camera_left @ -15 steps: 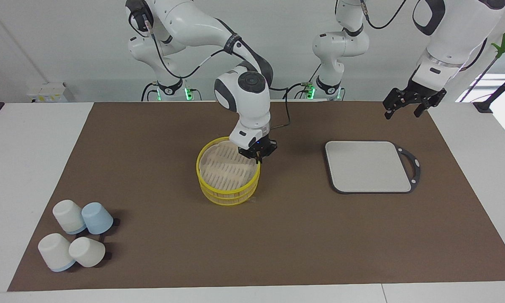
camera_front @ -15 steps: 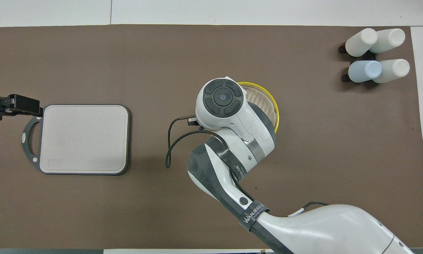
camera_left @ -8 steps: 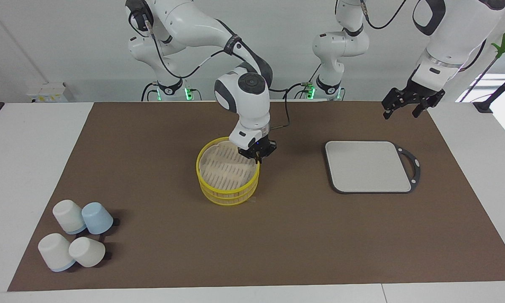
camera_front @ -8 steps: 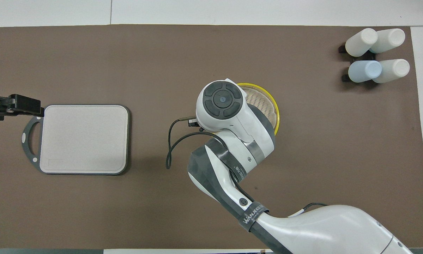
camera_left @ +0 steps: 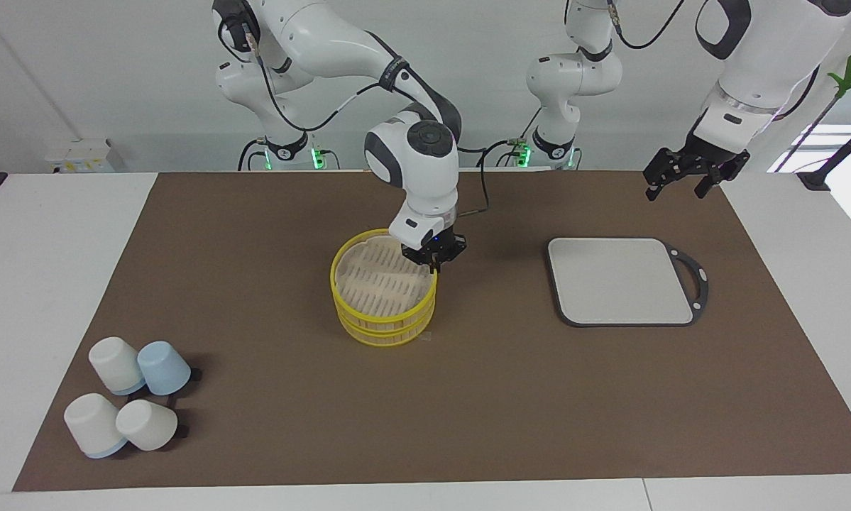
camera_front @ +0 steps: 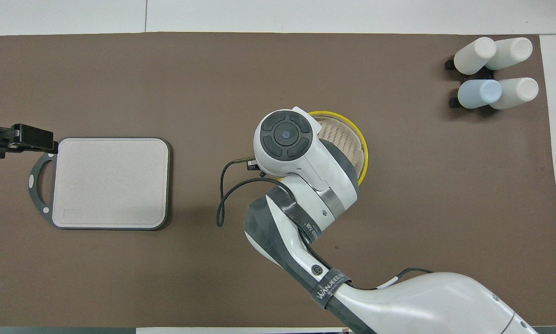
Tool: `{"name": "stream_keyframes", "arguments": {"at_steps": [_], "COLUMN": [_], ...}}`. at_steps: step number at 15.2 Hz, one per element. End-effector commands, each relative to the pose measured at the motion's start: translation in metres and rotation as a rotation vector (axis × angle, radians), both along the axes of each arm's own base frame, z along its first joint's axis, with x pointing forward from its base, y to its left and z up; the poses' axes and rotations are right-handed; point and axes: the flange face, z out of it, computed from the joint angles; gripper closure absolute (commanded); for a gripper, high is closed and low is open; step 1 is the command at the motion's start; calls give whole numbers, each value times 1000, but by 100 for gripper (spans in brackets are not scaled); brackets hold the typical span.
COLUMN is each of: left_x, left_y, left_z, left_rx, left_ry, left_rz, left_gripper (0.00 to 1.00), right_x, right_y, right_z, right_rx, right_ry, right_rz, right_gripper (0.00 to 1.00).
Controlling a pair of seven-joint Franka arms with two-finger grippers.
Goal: Place bun in steamer
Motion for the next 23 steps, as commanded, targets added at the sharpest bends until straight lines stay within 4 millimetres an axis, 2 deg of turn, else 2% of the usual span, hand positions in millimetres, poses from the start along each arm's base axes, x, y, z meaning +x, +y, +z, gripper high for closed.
{"name": "stream_keyframes", "arguments": {"at_steps": [1, 5, 7, 8, 10, 11, 12, 13, 14, 15, 17, 19, 20, 21, 23], "left_x": [-8, -8, -8, -8, -8, -8, -8, -8, -8, -8, -8, -8, -8, -8, -8], "left_y": [2, 2, 0, -2, -3, -3, -3, -4, -4, -4, -4, -4, -4, -4, -4], "left_z": [1, 1, 1, 1, 1, 1, 1, 1, 1, 1, 1, 1, 1, 1, 1], "left_rx": [-17, -17, -17, -17, -17, -17, -17, -16, -16, -16, -15, -15, -15, -15, -15], "left_ry": [-7, -10, -10, -10, -8, -8, -8, -8, -7, -5, -7, -5, -7, -7, -7], "left_rz": [-13, -14, -14, -17, -17, -17, -19, -20, -22, -22, -22, -22, -28, -30, -31], "left_gripper": [0, 0, 0, 0, 0, 0, 0, 0, 0, 0, 0, 0, 0, 0, 0], "right_x": [-7, -5, -5, -5, -4, -4, -4, 0, 8, 20, 39, 43, 44, 43, 34], "right_y": [-7, -11, -12, -12, -13, -13, -13, -16, -29, -51, -109, -160, -196, -228, -277], "right_z": [5, 4, 3, 3, 3, 3, 3, 10, 24, 38, 65, 95, 110, 123, 152], "right_rx": [-31, -32, -34, -34, -33, -33, -33, -26, -15, -4, -11, -40, -62, -70, -39], "right_ry": [4, 6, 8, 8, 7, 7, 7, -2, -20, -36, -35, -15, 9, 31, 64], "right_rz": [-27, -33, -36, -36, -39, -39, -39, -46, -65, -101, -166, -220, -267, -281, -256], "right_gripper": [100, 100, 89, 74, 24, 10, 0, 0, 0, 0, 0, 0, 0, 0, 0]}}
